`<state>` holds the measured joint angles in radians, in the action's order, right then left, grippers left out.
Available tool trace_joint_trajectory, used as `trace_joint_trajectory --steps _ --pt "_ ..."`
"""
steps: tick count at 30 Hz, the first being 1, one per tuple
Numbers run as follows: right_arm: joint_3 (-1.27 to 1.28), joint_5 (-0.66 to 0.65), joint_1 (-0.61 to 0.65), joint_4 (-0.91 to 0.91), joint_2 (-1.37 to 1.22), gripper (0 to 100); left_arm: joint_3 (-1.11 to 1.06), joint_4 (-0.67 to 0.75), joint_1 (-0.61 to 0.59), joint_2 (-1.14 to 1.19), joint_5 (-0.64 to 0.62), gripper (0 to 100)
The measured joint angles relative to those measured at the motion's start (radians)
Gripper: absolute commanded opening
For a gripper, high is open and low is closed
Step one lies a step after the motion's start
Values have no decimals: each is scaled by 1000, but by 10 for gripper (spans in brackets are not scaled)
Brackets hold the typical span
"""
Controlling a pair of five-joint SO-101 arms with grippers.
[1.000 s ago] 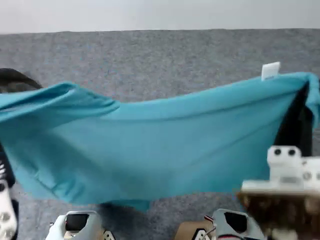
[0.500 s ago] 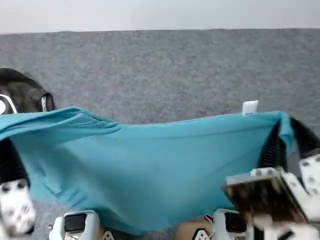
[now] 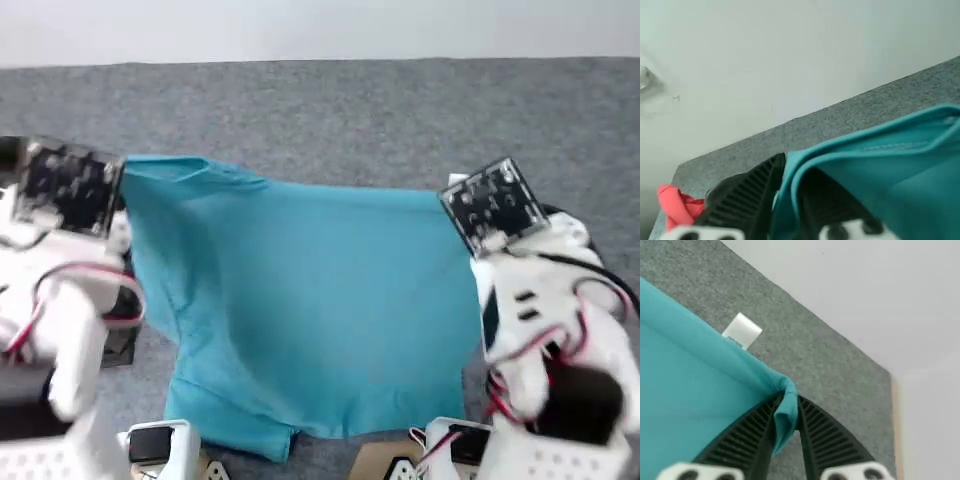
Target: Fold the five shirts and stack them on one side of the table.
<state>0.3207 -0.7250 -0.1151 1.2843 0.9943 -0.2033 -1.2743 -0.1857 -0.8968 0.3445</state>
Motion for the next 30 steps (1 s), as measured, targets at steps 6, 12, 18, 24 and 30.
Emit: trace_joint_trajectory --steps 6,12,18,24,30 --pt "267 0 48 -322 -17 9 -308 350 0 5 5 4" --pt "414 -2 63 -592 -44 9 -361 540 23 173 5 4" --pt "411 -3 63 -749 -230 9 -189 582 55 457 5 4" --pt "272 -3 61 -856 -506 9 44 582 71 761 5 4" --pt "54 -2 51 -890 -795 9 269 582 74 1025 5 4"
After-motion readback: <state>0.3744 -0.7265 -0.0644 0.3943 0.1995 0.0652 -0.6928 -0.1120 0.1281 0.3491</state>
